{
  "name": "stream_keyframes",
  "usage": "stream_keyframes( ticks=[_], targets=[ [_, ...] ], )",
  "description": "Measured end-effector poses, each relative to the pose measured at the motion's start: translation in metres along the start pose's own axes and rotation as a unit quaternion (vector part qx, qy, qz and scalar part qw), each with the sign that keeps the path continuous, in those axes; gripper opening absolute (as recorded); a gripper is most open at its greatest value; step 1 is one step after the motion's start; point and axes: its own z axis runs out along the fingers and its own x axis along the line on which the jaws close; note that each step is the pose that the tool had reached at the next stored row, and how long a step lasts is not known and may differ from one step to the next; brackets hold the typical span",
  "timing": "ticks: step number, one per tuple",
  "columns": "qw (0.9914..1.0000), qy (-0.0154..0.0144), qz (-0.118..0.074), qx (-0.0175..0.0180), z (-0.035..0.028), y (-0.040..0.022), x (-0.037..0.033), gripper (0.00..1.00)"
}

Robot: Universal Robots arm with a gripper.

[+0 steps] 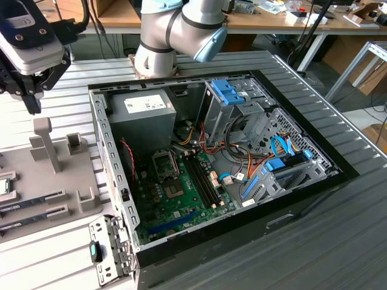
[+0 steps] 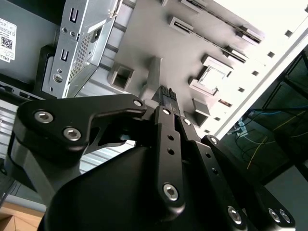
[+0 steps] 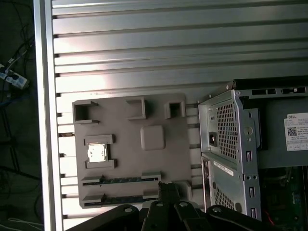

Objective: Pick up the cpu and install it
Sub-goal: 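Reach for the cpu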

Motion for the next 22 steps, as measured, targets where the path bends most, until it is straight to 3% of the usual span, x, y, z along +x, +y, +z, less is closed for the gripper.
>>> stream_keyframes(
  ticks=[22],
  targets=[
    [1.0, 0.0, 0.0, 0.0, -0.0004, -0.001, 0.0132, 0.11]
  ],
)
